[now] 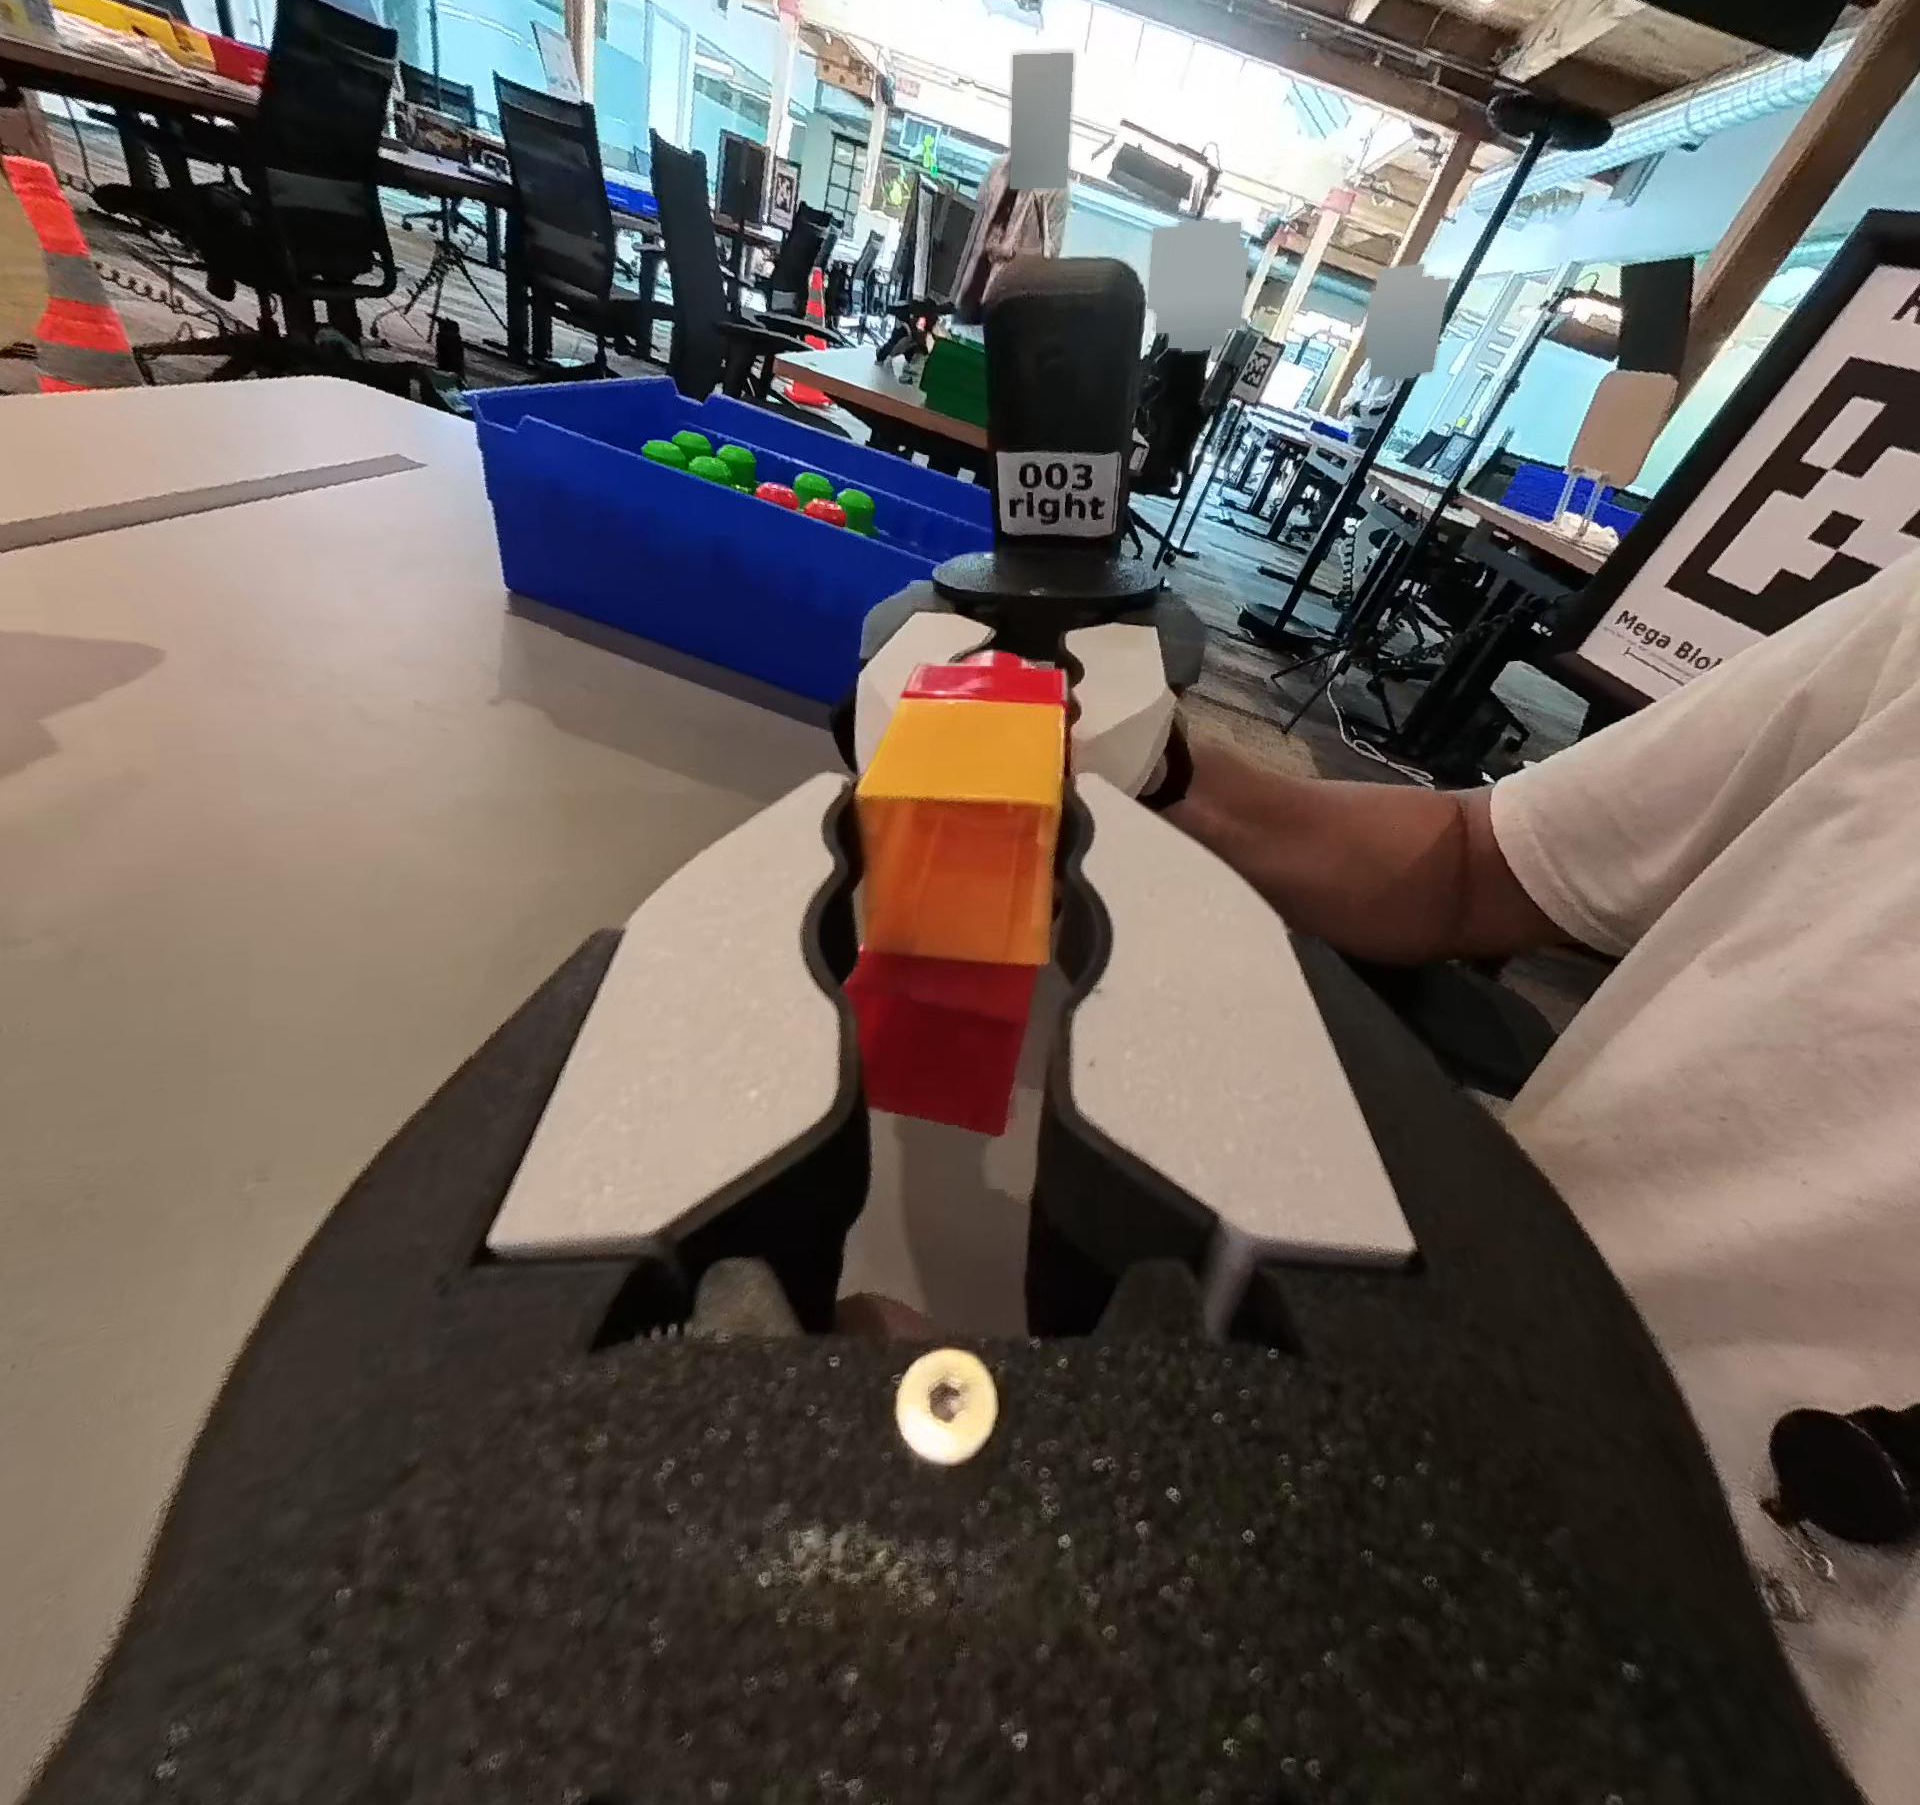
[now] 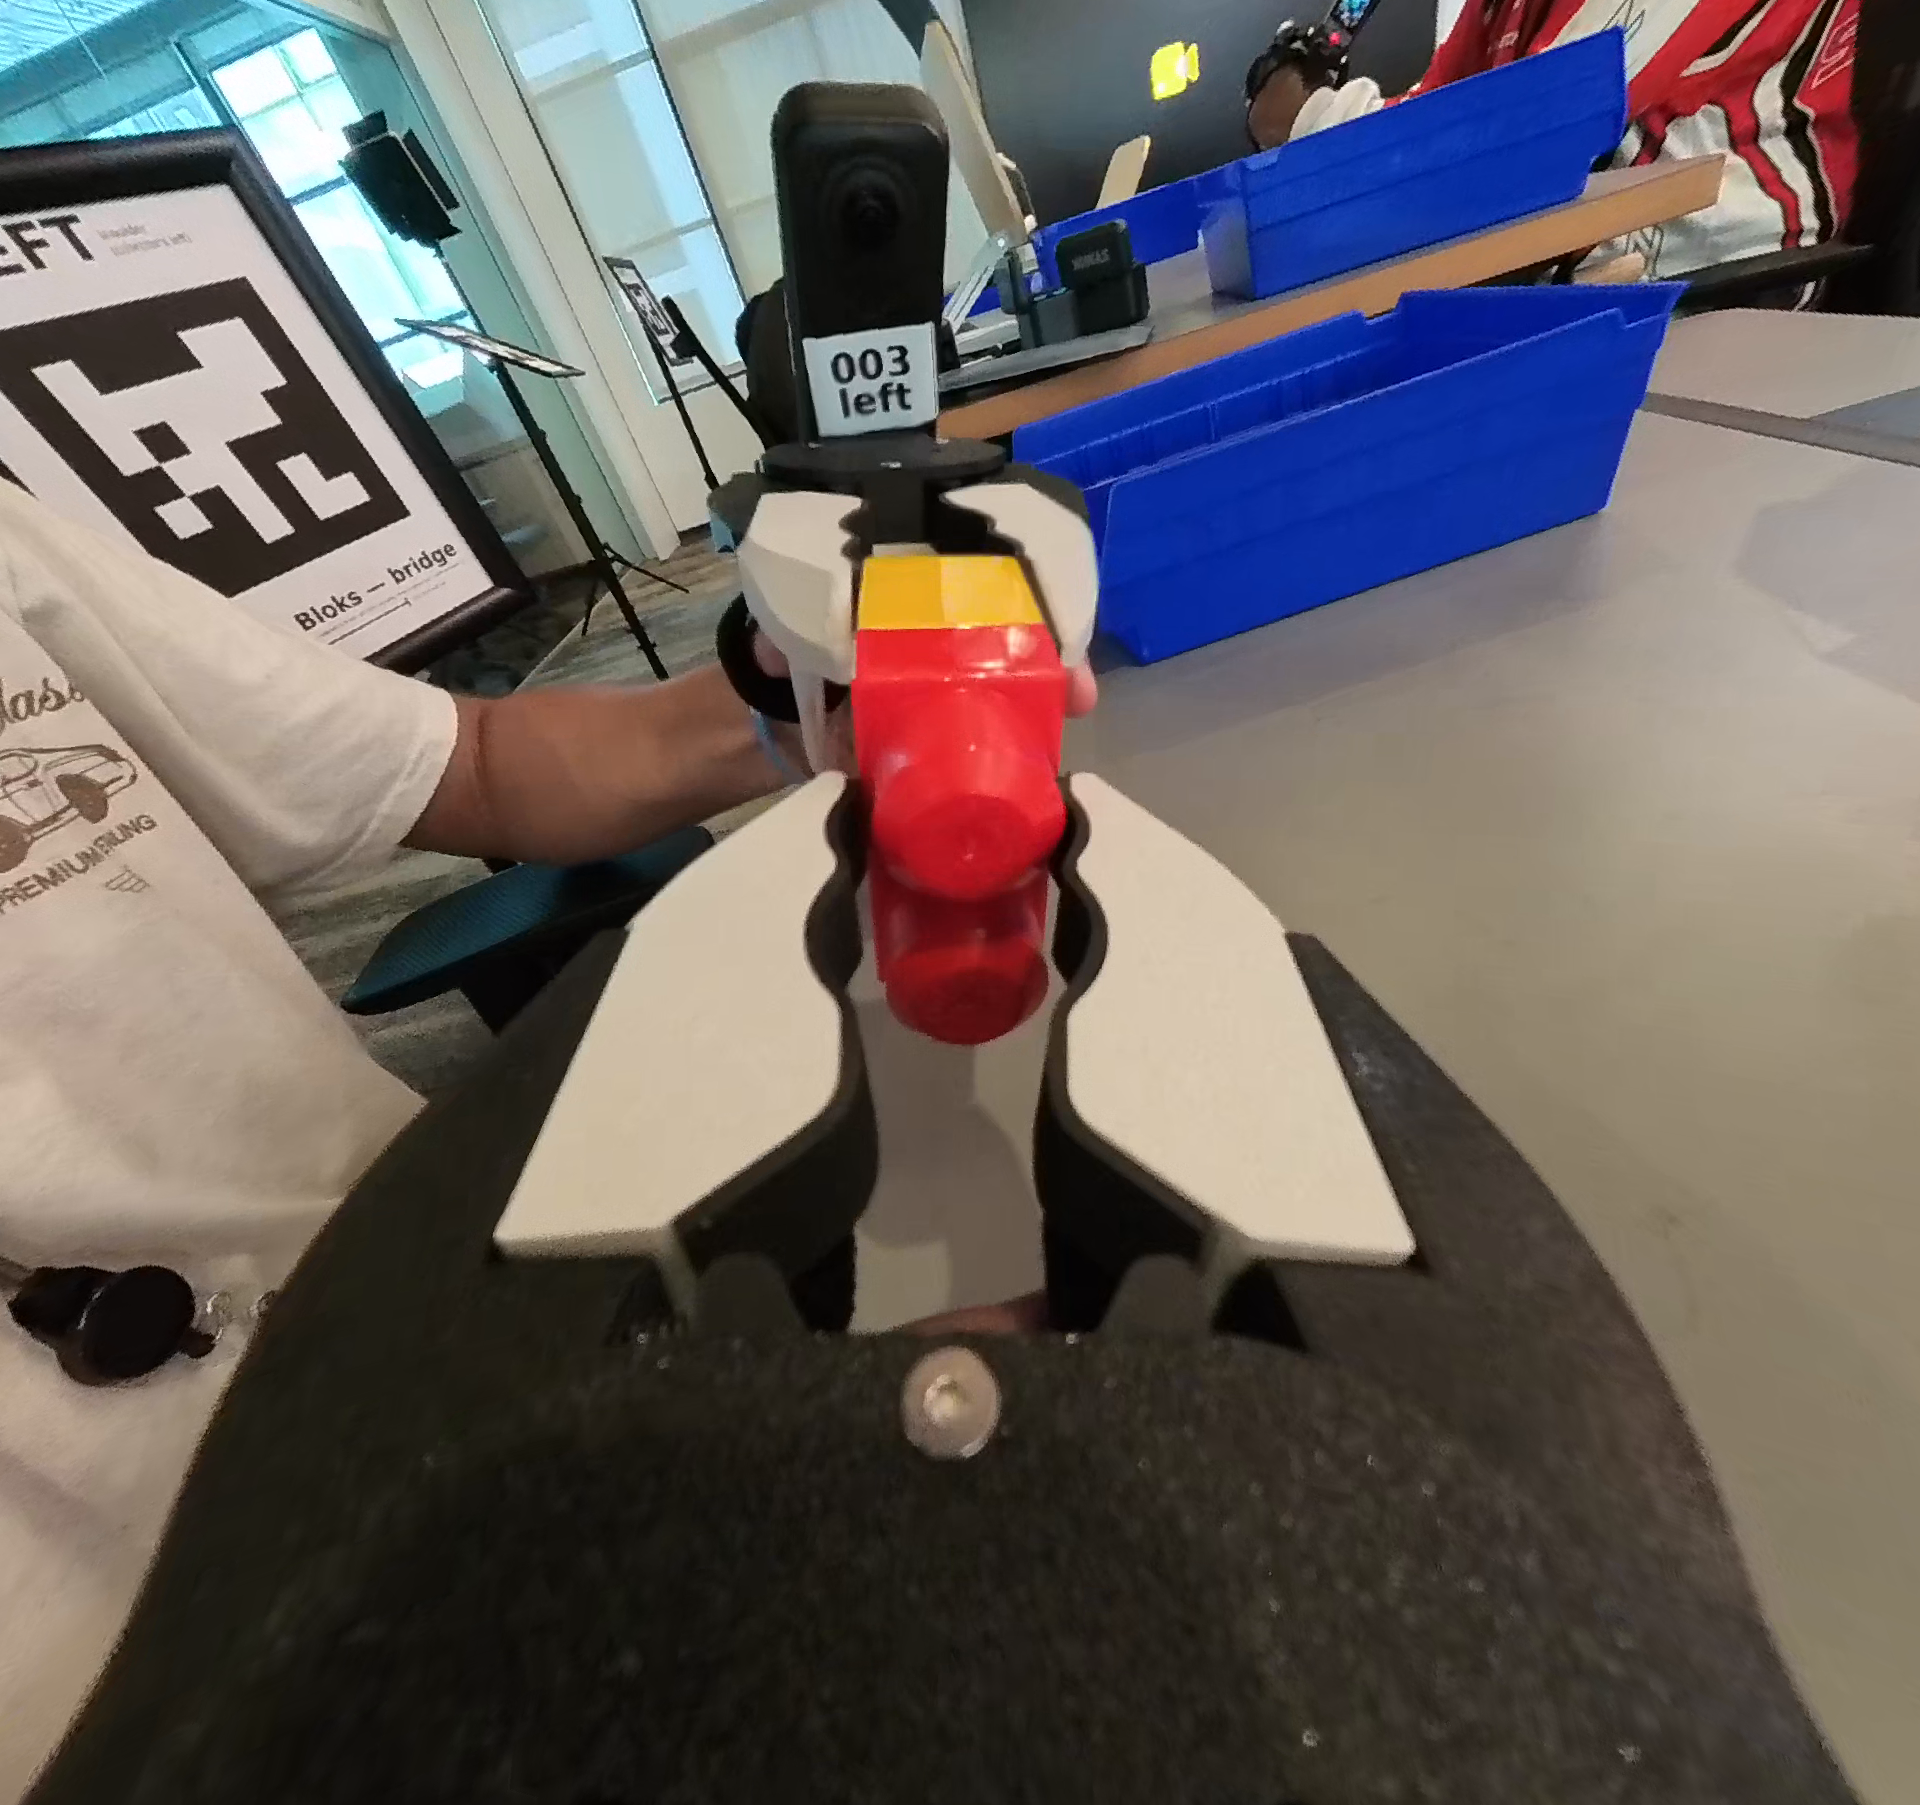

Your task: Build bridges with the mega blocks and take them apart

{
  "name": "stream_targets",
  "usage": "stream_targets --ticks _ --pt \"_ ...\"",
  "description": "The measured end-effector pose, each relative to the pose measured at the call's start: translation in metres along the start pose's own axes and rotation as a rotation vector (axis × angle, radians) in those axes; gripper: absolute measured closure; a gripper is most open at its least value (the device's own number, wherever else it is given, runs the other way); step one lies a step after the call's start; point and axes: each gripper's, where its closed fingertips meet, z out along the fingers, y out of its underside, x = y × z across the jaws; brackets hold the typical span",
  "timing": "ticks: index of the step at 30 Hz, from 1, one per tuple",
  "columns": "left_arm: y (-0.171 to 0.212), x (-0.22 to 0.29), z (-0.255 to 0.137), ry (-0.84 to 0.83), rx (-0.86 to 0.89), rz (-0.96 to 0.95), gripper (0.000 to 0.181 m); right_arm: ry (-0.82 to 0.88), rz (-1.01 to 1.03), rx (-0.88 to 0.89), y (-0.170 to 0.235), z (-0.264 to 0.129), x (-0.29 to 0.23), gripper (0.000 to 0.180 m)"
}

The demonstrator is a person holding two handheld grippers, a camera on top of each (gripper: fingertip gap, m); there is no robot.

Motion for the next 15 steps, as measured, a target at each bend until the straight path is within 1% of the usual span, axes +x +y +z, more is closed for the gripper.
stream_targets --ticks 5,11,13,15 --pt "-0.002 0.001 0.001 0.003 0.024 -0.008 0.145 0.013 0.014 0.006 -0.001 0.0 0.0 0.146" --pt "-0.012 0.004 0.0 0.011 -0.006 0.025 0.144 -0.045 0.067 0.067 -0.011 -0.003 -0.002 0.146" --pt "-0.013 0.004 -0.005 0.016 -0.02 0.024 0.129 -0.033 0.074 0.083 -0.015 -0.005 0.002 0.146" --pt "-0.01 0.003 -0.011 0.019 -0.038 0.011 0.126 -0.03 0.08 0.106 -0.018 -0.01 0.003 0.146"
